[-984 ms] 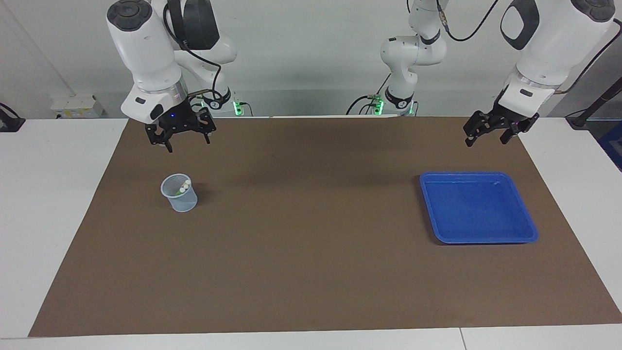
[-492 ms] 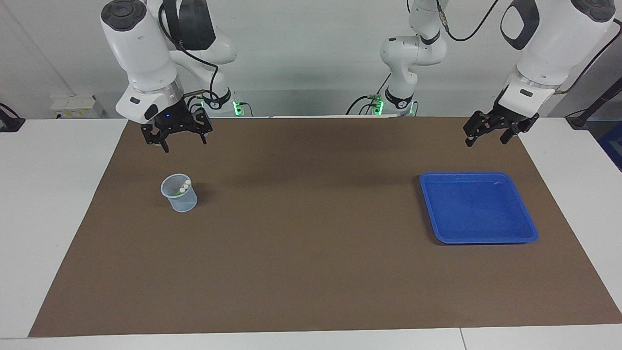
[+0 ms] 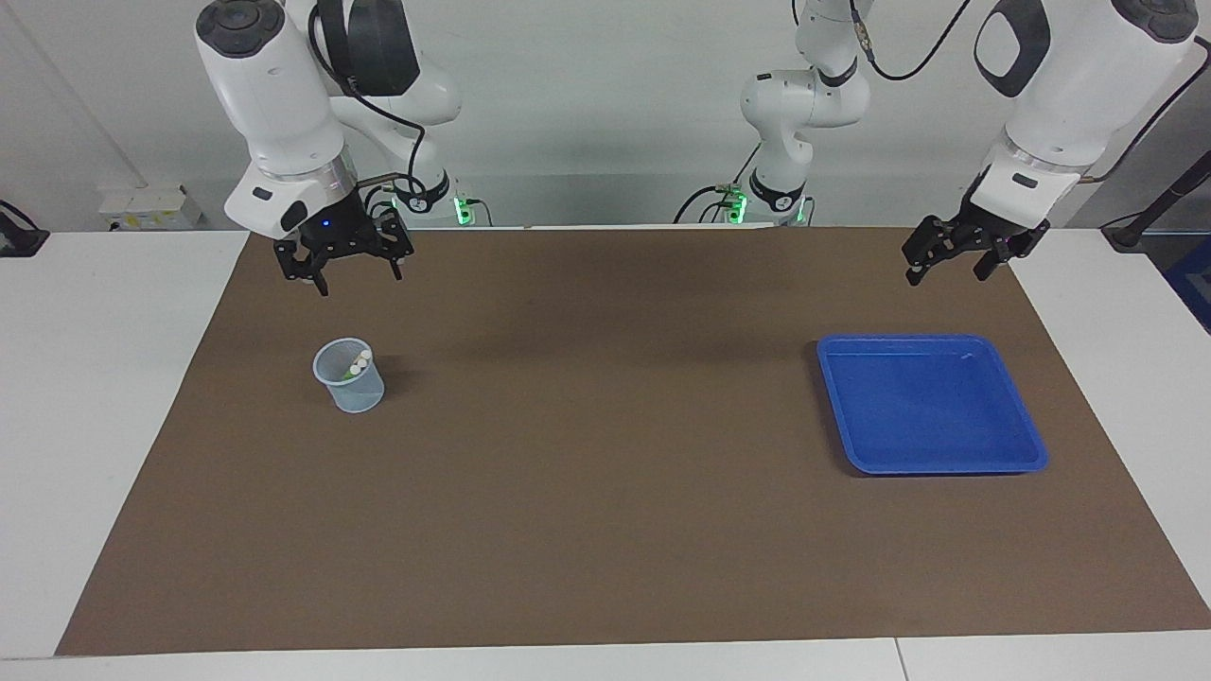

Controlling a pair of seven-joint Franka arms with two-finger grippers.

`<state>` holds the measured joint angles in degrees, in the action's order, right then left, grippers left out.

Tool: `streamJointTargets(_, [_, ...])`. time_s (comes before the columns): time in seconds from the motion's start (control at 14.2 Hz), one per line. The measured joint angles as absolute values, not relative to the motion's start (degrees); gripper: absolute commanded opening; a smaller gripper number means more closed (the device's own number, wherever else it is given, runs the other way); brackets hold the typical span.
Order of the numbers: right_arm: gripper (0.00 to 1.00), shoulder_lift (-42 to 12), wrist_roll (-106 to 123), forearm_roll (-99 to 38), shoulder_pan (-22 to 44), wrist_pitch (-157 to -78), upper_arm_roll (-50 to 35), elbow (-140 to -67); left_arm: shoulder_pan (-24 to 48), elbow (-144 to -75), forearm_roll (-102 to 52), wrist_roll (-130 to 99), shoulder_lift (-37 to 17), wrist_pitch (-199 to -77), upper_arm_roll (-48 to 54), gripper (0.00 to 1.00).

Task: Transfer and insert pens with both arms

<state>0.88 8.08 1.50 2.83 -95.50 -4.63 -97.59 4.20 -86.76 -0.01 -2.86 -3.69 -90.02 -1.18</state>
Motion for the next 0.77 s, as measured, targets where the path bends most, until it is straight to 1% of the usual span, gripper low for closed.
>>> streamJointTargets(0.28, [1.0, 0.91, 0.84, 1.09, 2.95, -95.26, -4.72, -97.59, 4.2, -86.76, -0.01, -2.86, -3.69, -90.02, -1.18, 1.0])
streamJointTargets(0.77, [1.0, 1.78, 0.0, 1.09, 2.88, -94.42, -4.42, -97.13, 4.2, -86.76, -0.01, -2.86, -3.69, -90.02, -1.12, 1.0])
